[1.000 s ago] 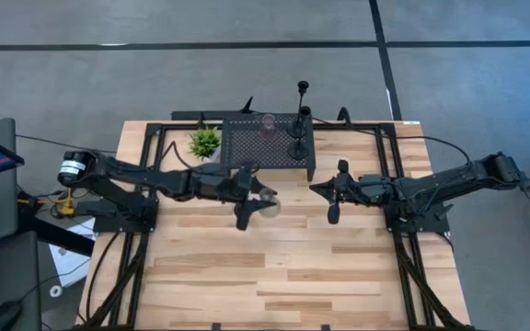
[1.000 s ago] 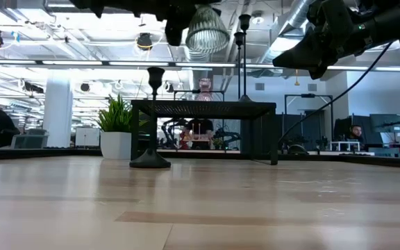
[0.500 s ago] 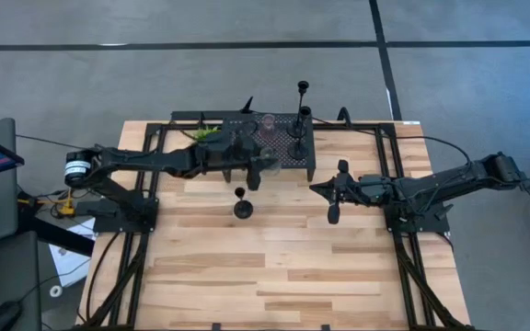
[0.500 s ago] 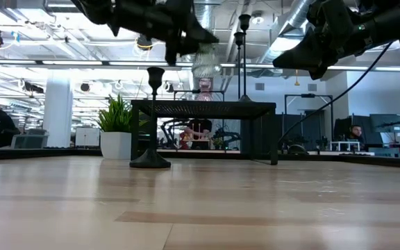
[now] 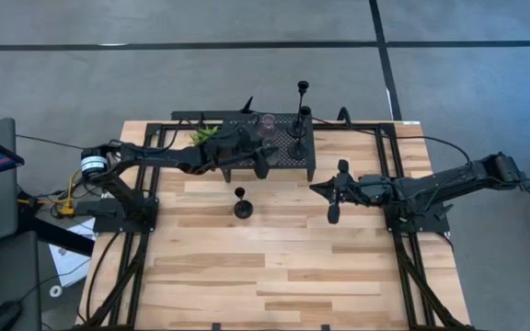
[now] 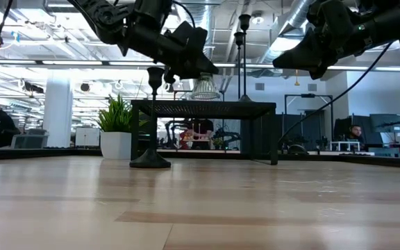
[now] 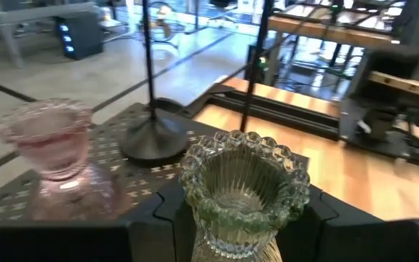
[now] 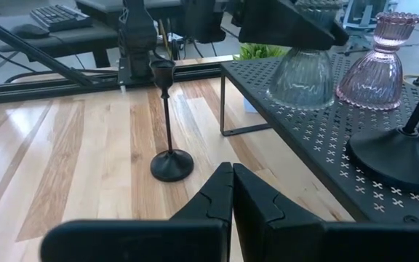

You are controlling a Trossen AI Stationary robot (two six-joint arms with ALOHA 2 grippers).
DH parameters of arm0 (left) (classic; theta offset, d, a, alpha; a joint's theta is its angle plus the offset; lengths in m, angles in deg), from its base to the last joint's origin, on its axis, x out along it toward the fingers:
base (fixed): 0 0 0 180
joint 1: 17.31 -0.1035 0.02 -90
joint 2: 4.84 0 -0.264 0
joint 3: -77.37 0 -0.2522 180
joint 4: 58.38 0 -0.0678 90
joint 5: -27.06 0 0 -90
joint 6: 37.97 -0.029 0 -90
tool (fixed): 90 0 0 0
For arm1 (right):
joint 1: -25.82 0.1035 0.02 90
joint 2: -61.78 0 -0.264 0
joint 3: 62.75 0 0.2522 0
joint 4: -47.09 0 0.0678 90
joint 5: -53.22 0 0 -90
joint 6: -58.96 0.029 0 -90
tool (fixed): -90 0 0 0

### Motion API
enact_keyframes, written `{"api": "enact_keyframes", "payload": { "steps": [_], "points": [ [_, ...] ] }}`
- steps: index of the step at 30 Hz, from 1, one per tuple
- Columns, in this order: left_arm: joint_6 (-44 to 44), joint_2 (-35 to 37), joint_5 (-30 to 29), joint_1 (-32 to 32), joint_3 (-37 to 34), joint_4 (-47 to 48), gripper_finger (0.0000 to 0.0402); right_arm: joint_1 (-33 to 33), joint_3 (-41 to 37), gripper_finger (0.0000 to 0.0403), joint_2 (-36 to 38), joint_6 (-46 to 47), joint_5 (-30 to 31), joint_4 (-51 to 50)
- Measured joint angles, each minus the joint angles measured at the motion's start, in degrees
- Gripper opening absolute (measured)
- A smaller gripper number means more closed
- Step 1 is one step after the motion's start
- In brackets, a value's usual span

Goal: Pick & Place candle stick holders
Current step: Align the green glass candle holder with the pink glass candle holder on the shelf

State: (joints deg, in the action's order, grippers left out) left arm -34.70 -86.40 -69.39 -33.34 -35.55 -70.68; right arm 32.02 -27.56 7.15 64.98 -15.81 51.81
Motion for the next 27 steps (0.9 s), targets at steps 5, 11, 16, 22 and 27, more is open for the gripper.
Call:
{"api": "enact_keyframes", "payload": {
  "steps": [5, 11, 16, 22, 27],
  "points": [
    [0.0, 0.0, -2.3, 0.1, 0.0, -0.2, 0.014, 0.0, 0.0, 0.0, 0.0, 0.0, 0.0, 0.0],
    [0.0, 0.0, -3.4, 0.1, 0.0, -0.1, 0.014, 0.0, 0.0, 0.0, 0.0, 0.0, 0.0, 0.0],
    [0.0, 0.0, -3.9, 0.1, 0.0, 0.0, 0.014, 0.0, 0.0, 0.0, 0.0, 0.0, 0.0, 0.0],
    [0.8, -0.7, -3.9, 0.1, 0.0, -0.1, 0.014, 0.0, 0.0, 0.0, 0.0, 0.0, 0.0, 0.0],
    [1.6, -2.6, -4.1, 0.1, 0.0, -1.2, 0.014, 0.0, 0.0, 0.0, 0.0, 0.0, 0.0, 0.1]
  ]
}}
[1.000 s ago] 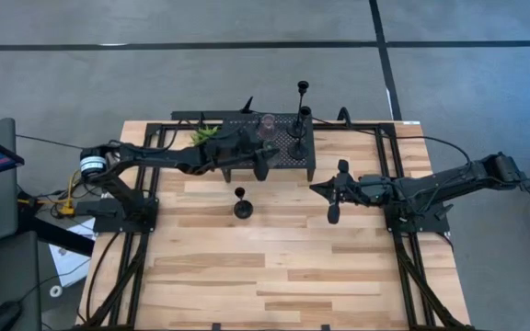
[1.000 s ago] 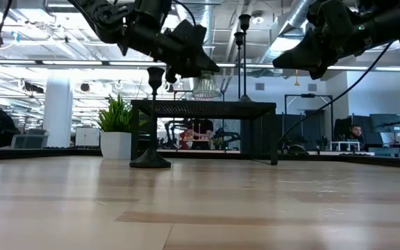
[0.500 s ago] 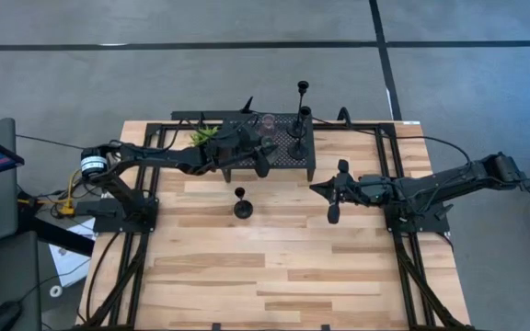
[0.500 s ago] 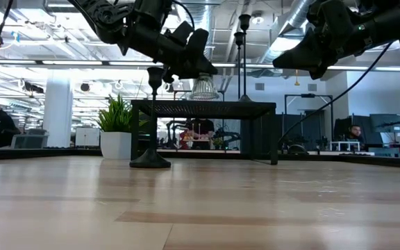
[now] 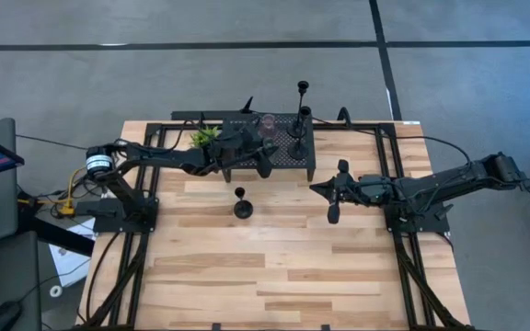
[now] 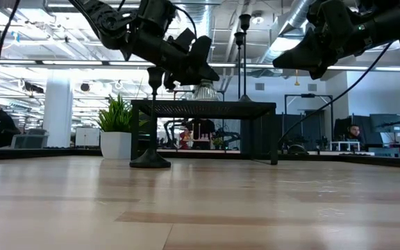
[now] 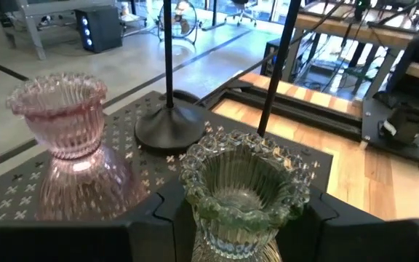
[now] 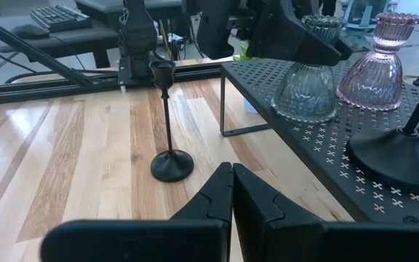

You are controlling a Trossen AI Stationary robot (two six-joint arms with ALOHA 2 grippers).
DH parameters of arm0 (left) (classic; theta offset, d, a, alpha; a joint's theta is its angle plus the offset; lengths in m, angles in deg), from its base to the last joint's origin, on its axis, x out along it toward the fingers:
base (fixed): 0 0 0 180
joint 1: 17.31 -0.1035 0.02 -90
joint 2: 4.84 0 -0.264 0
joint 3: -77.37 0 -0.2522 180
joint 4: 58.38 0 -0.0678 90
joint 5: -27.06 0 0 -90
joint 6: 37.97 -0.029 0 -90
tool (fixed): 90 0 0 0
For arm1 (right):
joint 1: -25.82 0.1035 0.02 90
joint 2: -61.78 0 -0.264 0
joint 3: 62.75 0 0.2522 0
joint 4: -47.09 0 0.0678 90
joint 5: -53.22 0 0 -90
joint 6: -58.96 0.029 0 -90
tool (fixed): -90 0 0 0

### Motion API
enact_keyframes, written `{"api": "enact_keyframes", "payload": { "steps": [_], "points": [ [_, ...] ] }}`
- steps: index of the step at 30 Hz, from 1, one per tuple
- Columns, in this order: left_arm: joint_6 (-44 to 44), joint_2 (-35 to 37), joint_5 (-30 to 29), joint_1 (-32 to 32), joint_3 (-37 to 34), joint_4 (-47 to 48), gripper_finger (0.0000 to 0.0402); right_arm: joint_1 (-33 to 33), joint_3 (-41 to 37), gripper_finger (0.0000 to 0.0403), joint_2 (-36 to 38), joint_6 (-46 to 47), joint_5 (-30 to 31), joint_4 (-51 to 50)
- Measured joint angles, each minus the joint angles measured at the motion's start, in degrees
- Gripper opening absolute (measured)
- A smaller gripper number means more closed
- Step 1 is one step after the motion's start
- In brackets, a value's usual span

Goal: Pick & Place candle stick holders
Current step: Align the green glass candle holder with the pink glass candle holder on the shelf, then put the black candle holder on the shelf

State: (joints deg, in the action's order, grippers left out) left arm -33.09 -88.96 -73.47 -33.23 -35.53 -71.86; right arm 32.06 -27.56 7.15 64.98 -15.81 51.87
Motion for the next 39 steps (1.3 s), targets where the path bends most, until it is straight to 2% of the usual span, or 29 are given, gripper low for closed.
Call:
{"api": "enact_keyframes", "payload": {
  "steps": [28, 39],
  "points": [
    [0.1, -0.6, -1.0, 0.1, 0.0, -1.3, 0.0162, 0.0, 0.0, 0.0, 0.0, 0.0, 0.0, -0.2],
    [2.0, -0.6, -1.0, 0.1, 0.0, -1.4, 0.0222, 0.0, 0.0, 0.0, 0.0, 0.0, 0.0, -0.5]
  ]
}}
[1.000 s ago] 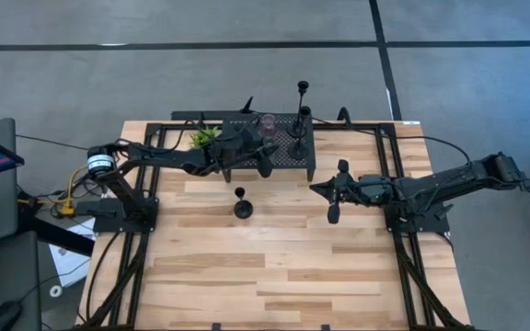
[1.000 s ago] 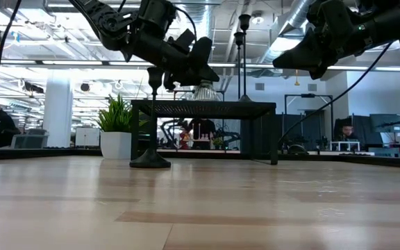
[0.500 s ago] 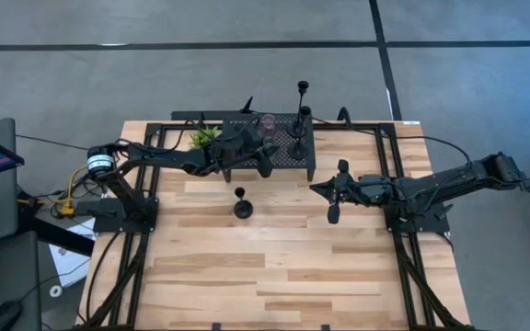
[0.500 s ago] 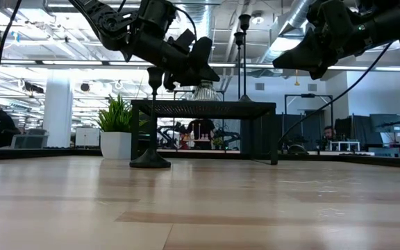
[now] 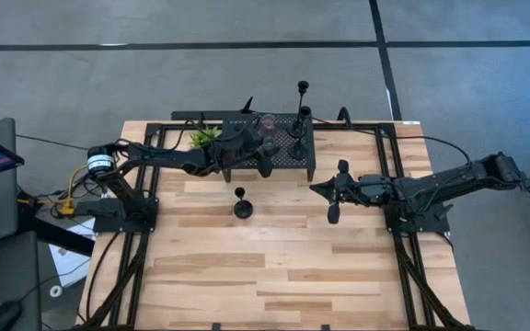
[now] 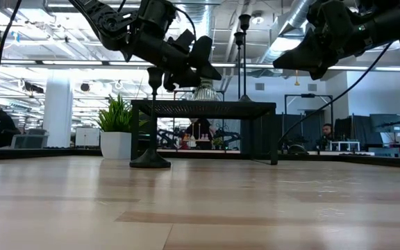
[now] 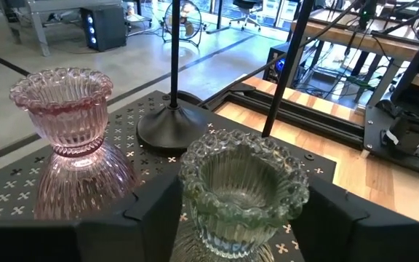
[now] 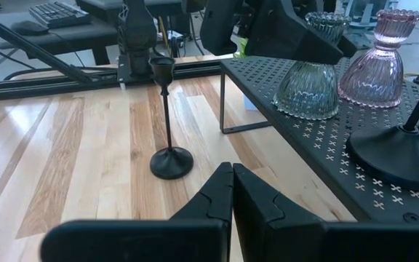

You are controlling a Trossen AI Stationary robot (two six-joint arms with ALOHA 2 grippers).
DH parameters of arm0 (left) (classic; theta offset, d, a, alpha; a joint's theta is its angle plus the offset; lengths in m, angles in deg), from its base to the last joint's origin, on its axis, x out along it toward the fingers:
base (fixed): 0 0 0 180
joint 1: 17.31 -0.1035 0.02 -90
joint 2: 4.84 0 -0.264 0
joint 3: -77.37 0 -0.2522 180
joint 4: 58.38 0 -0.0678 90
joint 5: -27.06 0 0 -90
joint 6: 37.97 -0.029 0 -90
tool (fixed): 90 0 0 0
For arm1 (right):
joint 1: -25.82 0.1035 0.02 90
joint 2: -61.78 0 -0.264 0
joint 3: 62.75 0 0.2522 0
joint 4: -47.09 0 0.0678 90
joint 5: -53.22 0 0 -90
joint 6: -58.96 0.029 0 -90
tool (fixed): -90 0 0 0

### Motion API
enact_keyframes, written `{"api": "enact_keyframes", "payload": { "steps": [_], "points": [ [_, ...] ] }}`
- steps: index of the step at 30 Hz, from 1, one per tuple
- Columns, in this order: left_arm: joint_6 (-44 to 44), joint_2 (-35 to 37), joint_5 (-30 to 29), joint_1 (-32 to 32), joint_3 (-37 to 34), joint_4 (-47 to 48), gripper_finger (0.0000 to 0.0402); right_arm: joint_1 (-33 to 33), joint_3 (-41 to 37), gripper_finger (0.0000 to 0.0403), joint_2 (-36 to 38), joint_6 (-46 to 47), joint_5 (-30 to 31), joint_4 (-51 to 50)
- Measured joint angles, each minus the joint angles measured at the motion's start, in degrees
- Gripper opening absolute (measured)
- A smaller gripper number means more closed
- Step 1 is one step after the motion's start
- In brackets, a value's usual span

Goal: Pick & Place candle stick holders
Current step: Put the black candle holder on the shelf

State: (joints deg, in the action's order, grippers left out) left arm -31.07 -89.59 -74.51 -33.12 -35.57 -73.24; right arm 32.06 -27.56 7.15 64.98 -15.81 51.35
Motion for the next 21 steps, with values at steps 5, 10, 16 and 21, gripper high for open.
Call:
{"api": "enact_keyframes", "payload": {
  "steps": [5, 10, 16, 21],
  "points": [
    [-0.3, 0.0, 0.0, 0.0, 0.0, 0.0, 0.0256, 0.0, 0.0, 0.0, 0.0, 0.0, 0.0, 0.0],
    [-0.4, 0.0, 0.0, 0.0, 0.0, 0.0, 0.0286, 0.0, 0.0, 0.0, 0.0, 0.0, 0.0, 0.0],
    [-0.5, 0.0, 0.0, 0.0, 0.0, -0.1, 0.0308, 0.0, 0.0, 0.0, 0.0, 0.0, 0.0, 0.0],
    [-0.6, 0.0, 0.0, 0.0, 0.0, -0.2, 0.0309, 0.0, 0.0, 0.0, 0.0, 0.0, 0.0, 0.0]
  ]
}}
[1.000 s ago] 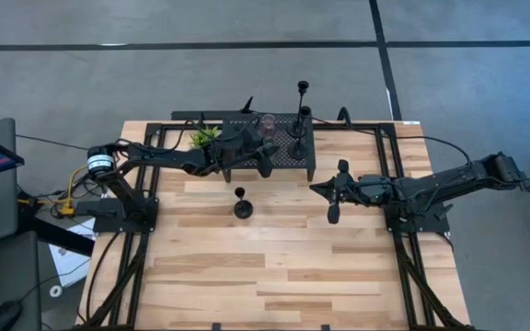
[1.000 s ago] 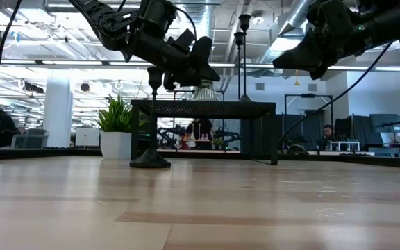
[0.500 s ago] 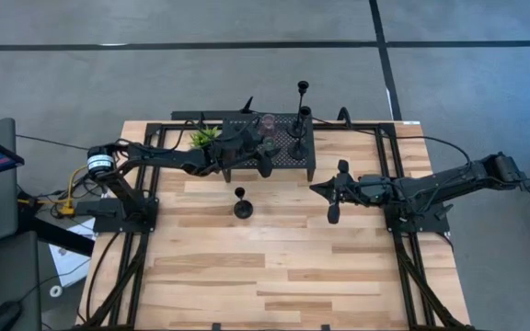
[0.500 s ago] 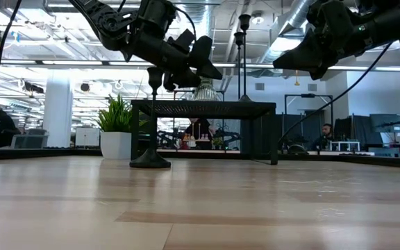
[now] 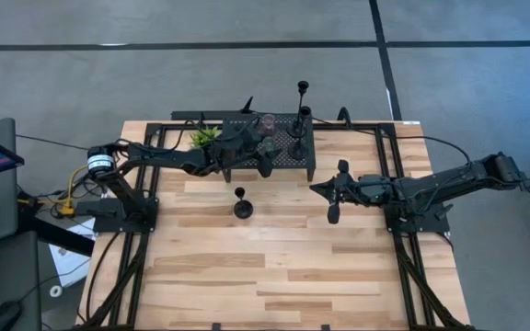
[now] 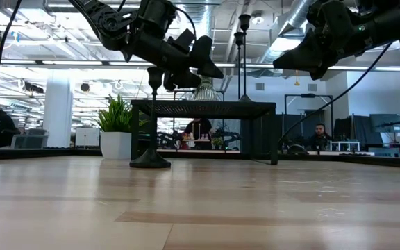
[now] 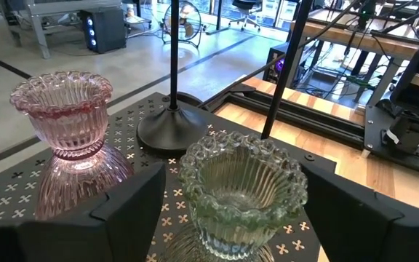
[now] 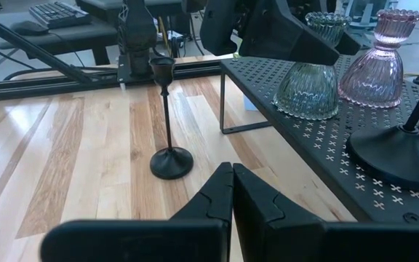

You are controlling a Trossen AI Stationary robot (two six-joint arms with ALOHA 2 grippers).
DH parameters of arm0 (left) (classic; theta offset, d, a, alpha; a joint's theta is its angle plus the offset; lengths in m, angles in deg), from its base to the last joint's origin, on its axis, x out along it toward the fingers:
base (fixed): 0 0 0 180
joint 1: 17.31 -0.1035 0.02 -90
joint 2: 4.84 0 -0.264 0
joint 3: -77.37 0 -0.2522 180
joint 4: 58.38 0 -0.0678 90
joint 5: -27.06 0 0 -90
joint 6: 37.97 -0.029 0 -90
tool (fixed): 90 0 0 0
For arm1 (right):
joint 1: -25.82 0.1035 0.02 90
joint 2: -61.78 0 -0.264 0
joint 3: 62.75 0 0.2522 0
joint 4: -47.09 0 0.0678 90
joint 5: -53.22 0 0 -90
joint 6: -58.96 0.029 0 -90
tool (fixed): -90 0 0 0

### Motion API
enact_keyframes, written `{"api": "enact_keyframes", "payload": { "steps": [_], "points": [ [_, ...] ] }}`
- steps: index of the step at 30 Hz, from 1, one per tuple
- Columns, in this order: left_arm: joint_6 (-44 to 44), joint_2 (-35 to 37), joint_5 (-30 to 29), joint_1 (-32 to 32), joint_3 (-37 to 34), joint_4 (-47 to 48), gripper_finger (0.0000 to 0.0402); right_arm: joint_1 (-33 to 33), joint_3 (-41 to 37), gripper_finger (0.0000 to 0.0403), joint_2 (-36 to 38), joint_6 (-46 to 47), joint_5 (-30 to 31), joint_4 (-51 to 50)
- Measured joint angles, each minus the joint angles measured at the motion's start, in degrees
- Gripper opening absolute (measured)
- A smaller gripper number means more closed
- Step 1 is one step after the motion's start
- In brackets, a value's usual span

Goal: Pick & Place candle stick holders
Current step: Put the black candle holder on the shelf

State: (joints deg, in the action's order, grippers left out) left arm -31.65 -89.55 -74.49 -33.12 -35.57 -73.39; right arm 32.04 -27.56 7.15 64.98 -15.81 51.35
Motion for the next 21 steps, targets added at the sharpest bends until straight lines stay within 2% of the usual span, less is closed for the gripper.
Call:
{"api": "enact_keyframes", "payload": {
  "steps": [21],
  "points": [
    [0.1, 0.0, 0.0, 0.0, 0.0, -1.4, 0.0308, 0.0, 0.0, 0.0, 0.0, 0.0, 0.0, 0.0]
  ]
}}
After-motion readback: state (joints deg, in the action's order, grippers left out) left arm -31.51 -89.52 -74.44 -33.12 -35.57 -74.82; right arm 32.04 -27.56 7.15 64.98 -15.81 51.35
